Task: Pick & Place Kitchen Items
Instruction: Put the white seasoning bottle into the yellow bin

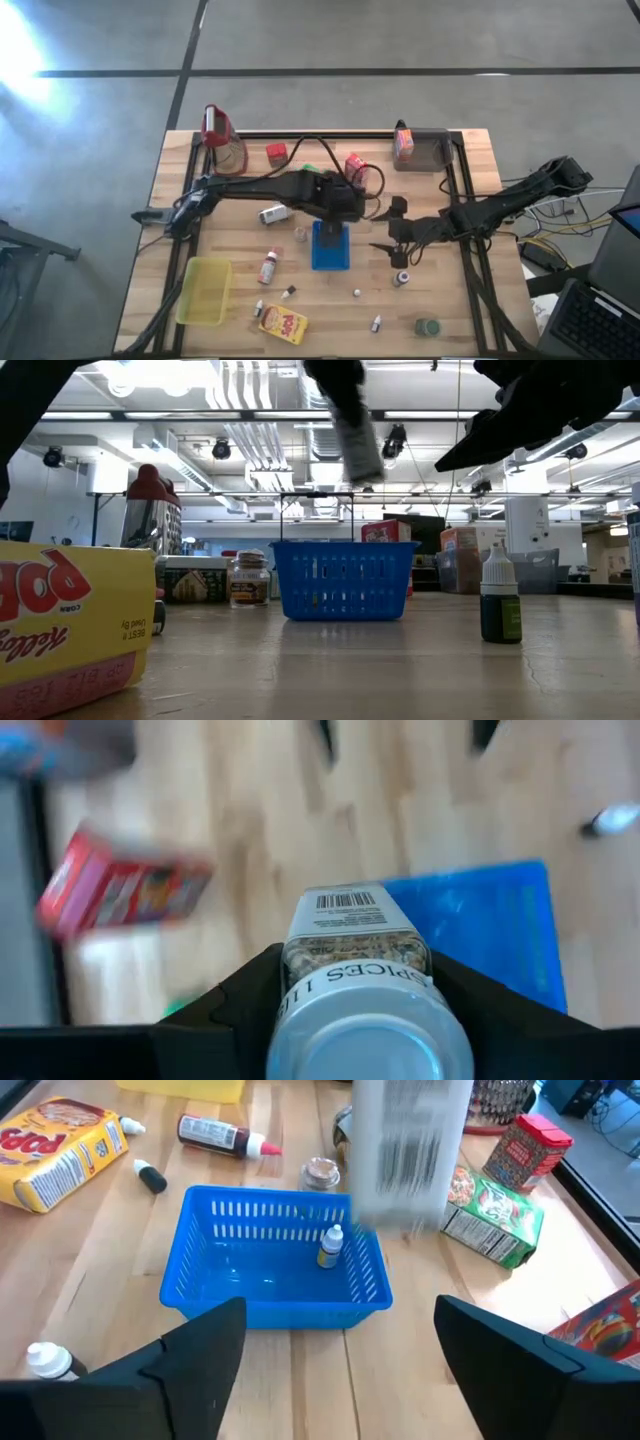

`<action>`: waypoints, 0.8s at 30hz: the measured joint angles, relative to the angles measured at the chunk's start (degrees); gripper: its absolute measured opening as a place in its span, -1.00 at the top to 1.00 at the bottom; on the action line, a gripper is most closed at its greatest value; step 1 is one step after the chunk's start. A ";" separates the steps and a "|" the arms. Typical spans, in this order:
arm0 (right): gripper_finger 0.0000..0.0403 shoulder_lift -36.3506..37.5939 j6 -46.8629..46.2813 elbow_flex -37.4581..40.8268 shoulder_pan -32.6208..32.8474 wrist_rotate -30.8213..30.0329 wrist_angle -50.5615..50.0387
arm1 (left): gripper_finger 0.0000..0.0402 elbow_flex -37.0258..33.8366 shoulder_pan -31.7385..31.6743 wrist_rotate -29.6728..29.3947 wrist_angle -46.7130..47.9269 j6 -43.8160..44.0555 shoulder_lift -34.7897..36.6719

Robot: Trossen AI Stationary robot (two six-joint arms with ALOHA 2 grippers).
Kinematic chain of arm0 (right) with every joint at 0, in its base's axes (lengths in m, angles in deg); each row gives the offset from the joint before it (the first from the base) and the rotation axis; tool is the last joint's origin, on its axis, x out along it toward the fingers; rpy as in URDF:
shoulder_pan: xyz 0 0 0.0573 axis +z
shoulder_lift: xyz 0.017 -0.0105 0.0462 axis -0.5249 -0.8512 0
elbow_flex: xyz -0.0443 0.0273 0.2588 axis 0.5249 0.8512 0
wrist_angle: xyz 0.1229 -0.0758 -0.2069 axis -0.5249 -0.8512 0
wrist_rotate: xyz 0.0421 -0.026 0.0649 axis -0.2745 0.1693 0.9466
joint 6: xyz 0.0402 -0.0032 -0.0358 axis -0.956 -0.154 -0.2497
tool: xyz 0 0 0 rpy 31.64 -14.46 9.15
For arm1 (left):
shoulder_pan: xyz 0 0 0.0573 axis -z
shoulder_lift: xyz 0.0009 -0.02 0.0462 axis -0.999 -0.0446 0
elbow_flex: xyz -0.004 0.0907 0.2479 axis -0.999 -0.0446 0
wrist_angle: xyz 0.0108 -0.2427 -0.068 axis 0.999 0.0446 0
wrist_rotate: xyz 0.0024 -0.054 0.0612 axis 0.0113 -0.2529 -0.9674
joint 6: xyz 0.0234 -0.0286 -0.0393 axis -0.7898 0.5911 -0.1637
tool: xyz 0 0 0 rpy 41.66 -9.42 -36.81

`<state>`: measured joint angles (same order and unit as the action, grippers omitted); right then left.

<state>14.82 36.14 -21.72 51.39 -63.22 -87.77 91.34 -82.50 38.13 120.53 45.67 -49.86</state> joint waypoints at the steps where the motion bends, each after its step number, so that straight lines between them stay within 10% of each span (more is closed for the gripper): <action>1: -0.61 -0.01 0.11 0.00 0.00 -0.01 0.00 | -0.04 1.36 0.20 -1.02 2.80 1.33 0.00; 19: -0.74 7.37 1.44 0.56 -2.37 -0.77 -5.88 | -0.04 -16.35 11.14 1.46 13.40 30.82 21.28; 24: -0.68 13.65 4.94 0.61 -4.88 -11.61 -7.04 | -0.04 -25.92 16.30 1.46 13.62 41.98 28.12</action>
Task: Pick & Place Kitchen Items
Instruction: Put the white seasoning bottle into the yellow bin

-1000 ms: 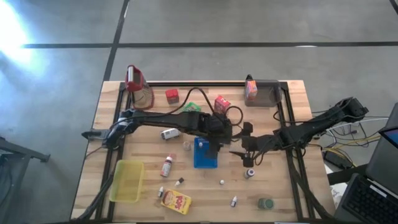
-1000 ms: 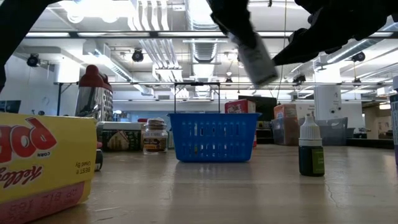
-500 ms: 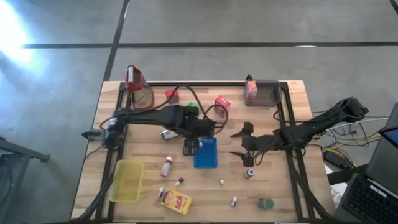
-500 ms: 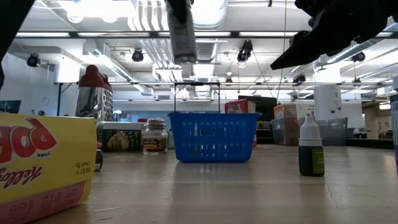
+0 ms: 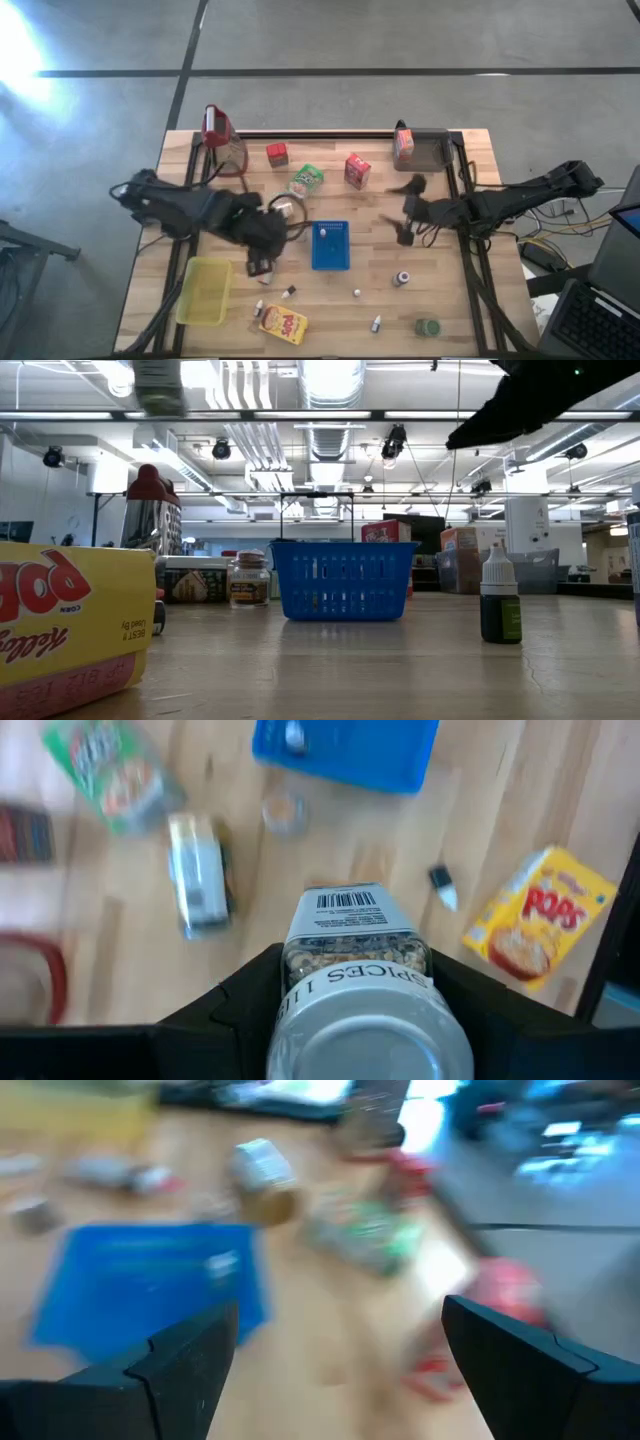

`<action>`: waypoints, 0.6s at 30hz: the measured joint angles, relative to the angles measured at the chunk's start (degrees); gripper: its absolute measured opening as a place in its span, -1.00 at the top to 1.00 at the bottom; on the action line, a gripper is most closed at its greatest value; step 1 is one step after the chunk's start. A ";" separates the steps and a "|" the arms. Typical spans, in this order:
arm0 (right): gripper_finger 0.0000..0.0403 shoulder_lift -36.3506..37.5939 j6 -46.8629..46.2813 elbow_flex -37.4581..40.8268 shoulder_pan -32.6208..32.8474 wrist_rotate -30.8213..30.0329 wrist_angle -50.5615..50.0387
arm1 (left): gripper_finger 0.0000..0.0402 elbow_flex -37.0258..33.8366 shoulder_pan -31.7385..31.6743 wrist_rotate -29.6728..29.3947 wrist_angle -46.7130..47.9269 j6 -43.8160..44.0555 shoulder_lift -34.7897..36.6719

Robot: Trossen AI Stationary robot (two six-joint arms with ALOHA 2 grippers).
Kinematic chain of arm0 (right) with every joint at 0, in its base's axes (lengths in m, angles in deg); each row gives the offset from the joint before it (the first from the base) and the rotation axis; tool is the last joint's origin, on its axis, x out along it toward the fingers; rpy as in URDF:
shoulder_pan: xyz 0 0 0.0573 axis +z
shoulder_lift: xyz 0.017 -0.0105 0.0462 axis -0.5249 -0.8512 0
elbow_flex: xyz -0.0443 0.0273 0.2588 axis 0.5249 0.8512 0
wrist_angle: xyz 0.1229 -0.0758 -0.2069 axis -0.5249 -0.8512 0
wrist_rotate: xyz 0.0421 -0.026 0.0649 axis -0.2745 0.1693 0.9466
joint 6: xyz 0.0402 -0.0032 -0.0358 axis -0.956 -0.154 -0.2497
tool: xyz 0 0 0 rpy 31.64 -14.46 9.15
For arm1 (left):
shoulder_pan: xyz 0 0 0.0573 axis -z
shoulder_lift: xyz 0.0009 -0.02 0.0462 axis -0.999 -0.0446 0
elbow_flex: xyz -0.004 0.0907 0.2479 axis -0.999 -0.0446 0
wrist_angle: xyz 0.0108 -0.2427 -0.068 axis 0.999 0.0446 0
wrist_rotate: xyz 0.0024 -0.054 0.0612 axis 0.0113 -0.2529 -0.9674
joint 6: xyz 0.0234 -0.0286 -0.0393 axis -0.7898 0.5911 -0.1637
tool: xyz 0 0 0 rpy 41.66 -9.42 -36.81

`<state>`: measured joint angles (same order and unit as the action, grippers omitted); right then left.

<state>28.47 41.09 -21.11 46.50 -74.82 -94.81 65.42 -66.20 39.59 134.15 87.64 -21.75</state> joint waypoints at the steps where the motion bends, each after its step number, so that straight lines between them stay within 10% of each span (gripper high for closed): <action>1: -0.66 1.17 1.10 0.00 -0.25 -3.00 -0.04 | -0.04 -1.68 1.07 0.06 -0.02 1.86 0.92; 6: -0.58 6.60 7.93 0.00 -0.38 -12.41 0.05 | -0.04 -8.80 6.70 0.25 -0.04 9.03 4.70; 18: -0.39 10.80 14.94 0.00 -0.38 -12.47 0.09 | -0.04 -14.15 19.94 0.68 -0.10 21.58 6.46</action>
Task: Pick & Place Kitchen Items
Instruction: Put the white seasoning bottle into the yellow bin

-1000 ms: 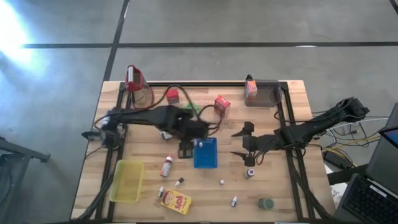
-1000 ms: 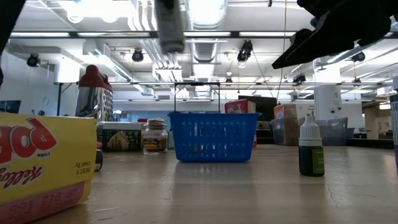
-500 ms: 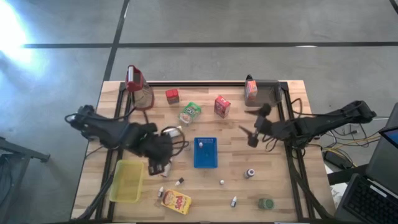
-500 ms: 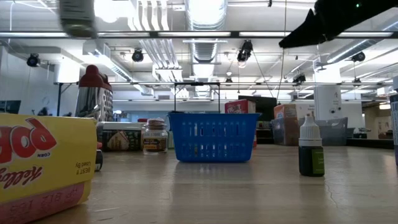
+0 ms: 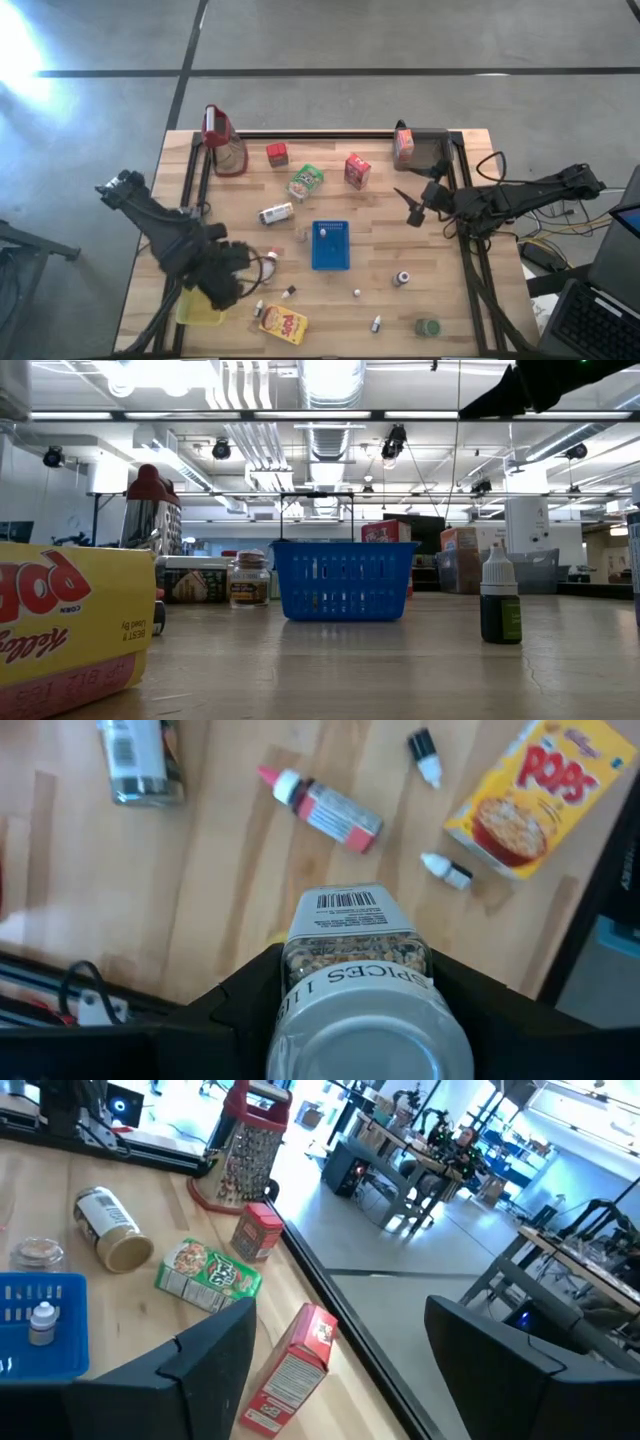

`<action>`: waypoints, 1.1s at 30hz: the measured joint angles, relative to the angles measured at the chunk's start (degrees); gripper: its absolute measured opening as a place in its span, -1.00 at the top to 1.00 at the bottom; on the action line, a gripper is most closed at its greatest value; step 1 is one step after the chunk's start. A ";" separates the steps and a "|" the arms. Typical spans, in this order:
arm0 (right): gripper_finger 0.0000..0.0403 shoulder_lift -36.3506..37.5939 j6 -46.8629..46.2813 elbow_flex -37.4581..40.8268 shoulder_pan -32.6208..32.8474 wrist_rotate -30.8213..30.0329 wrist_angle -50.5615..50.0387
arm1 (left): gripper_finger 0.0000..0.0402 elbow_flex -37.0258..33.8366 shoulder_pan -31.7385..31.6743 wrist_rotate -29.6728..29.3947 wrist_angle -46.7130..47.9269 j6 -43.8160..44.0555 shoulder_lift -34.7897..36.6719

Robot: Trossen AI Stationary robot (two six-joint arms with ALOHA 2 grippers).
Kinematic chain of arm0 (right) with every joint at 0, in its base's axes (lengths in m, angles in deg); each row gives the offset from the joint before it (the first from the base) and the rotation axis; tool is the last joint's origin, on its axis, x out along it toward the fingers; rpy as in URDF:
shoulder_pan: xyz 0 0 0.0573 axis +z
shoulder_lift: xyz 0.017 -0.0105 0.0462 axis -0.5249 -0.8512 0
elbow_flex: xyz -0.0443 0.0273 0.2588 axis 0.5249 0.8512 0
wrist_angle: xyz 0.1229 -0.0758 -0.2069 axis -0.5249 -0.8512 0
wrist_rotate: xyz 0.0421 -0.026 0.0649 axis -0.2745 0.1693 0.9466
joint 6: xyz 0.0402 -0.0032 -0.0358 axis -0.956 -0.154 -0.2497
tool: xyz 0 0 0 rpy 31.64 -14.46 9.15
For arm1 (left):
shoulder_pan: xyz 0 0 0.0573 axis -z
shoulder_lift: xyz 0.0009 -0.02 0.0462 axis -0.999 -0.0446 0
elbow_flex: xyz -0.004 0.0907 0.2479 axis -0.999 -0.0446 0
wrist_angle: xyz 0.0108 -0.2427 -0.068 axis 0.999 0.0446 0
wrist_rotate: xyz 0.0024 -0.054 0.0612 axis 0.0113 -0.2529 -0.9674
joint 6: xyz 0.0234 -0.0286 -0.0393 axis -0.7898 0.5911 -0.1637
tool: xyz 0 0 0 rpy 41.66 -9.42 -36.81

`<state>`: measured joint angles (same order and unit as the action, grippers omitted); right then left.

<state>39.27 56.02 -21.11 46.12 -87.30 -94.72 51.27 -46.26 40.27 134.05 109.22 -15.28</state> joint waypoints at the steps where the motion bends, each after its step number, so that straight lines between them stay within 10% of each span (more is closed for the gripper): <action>1: -0.37 -0.04 0.10 0.02 0.00 -0.01 -0.02 | -0.04 -0.05 1.21 0.14 0.00 1.21 0.00; 15: -0.18 -0.17 0.17 0.02 0.00 0.03 0.03 | -0.04 -3.05 18.08 0.79 -0.90 12.70 -0.13; 33: -0.23 -0.22 0.11 0.02 0.00 0.03 0.03 | -0.04 -15.04 19.16 8.51 -11.78 10.18 -0.20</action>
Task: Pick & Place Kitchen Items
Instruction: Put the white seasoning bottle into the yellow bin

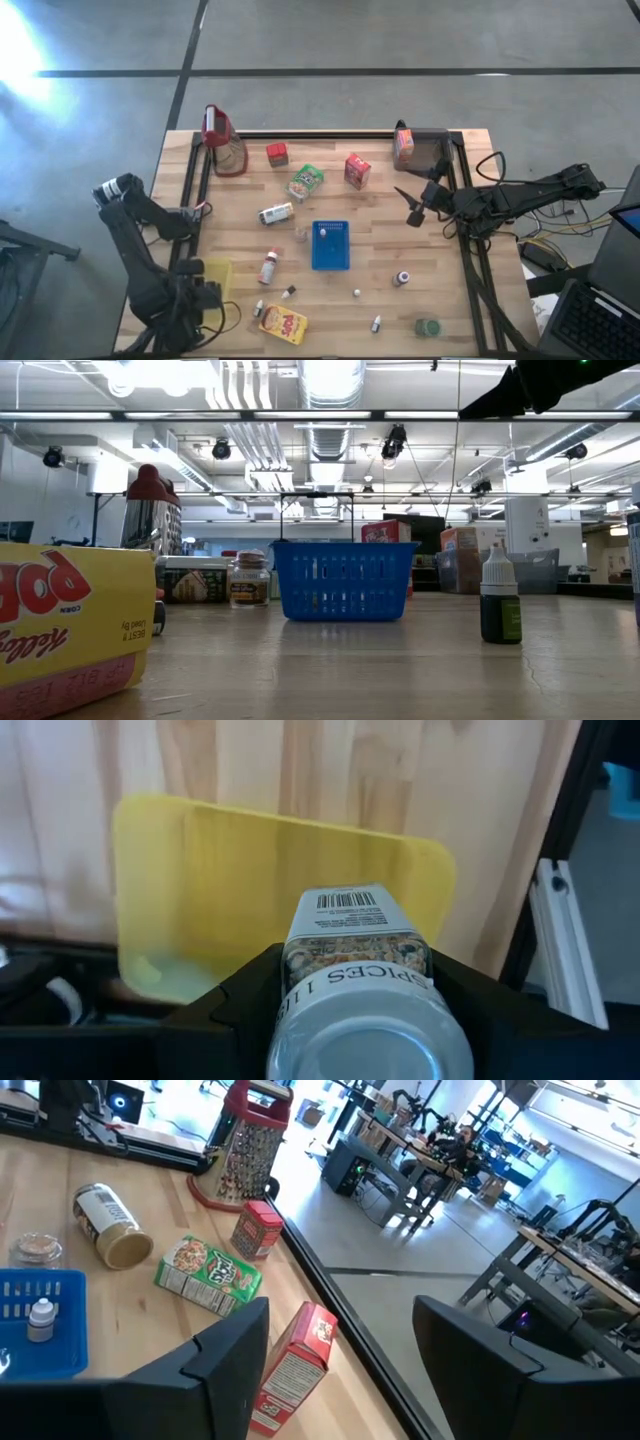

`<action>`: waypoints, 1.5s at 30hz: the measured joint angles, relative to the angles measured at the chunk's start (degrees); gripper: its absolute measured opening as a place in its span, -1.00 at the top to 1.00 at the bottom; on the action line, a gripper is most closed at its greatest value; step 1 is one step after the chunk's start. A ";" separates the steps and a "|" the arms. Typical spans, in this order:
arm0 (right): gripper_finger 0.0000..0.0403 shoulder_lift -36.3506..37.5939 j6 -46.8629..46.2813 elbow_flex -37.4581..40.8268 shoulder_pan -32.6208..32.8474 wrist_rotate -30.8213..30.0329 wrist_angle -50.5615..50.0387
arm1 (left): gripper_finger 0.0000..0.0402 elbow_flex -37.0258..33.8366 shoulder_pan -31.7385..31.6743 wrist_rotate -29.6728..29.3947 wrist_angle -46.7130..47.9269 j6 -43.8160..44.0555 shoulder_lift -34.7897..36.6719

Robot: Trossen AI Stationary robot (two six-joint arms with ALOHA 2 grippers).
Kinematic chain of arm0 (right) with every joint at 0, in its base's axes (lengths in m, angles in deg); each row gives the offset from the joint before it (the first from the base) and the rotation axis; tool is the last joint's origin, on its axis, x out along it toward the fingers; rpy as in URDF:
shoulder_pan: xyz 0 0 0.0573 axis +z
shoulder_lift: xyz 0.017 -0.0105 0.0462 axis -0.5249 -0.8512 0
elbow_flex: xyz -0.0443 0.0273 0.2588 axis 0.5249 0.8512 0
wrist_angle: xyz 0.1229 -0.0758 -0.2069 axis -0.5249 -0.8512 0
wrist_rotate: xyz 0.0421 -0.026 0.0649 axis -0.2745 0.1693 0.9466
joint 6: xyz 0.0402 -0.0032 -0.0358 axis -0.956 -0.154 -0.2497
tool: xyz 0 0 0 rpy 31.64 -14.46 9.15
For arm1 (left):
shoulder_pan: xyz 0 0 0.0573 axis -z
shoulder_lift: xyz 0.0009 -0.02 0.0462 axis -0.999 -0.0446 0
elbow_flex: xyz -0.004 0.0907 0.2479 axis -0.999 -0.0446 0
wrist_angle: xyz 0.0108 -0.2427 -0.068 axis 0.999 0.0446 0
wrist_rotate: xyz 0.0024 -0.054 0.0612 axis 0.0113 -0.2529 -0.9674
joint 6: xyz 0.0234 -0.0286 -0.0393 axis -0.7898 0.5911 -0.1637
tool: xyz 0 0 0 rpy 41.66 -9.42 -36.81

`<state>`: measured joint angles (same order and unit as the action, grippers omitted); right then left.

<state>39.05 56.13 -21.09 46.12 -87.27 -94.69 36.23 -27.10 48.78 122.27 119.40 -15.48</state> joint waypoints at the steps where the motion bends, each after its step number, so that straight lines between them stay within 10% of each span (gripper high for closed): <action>1: -0.25 0.00 -0.15 0.00 0.00 0.00 0.00 | -0.04 -0.43 -0.01 -0.01 -0.66 -0.23 0.00; 31: -0.78 0.07 0.13 0.02 0.00 0.00 0.00 | -0.05 -15.24 -0.01 0.71 -21.23 -4.87 0.00; 45: -0.66 0.07 0.13 0.02 0.00 0.01 0.00 | -0.10 -16.13 -0.03 -0.29 -22.23 -4.84 0.00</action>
<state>39.11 56.25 -21.07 46.12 -87.27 -94.69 20.10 -27.13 48.49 100.04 114.56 -15.48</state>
